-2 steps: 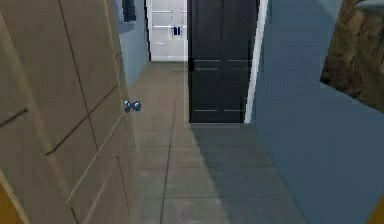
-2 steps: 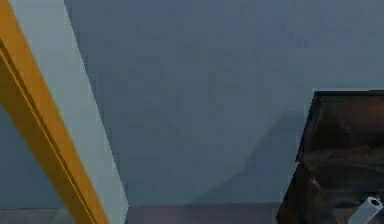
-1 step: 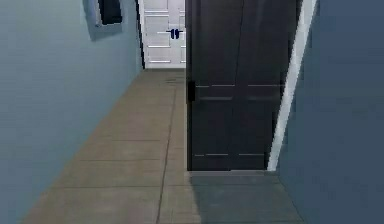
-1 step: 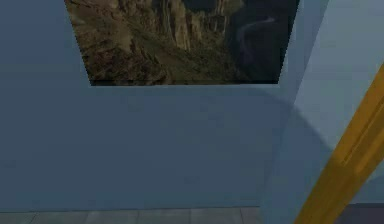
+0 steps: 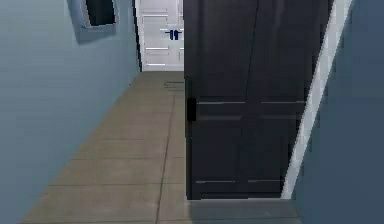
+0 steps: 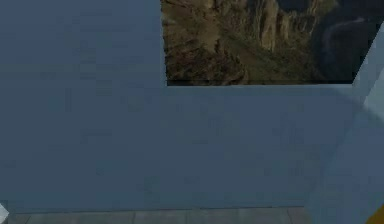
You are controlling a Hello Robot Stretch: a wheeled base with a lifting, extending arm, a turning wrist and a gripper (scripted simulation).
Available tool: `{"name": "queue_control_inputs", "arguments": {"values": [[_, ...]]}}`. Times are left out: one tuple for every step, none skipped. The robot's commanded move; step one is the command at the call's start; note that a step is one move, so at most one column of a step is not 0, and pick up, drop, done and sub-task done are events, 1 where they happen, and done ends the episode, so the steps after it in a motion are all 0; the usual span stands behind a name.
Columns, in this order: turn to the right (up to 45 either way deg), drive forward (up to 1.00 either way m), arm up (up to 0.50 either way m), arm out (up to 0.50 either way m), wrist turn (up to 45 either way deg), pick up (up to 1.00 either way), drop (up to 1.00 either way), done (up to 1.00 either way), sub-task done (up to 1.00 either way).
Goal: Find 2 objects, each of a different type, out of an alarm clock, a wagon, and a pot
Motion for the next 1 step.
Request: {"name": "queue_control_inputs", "arguments": {"values": [[-21.0, 0.0, 0.0, 0.0, 0.0, 0.0, 0.0, 0.0, 0.0]]}}
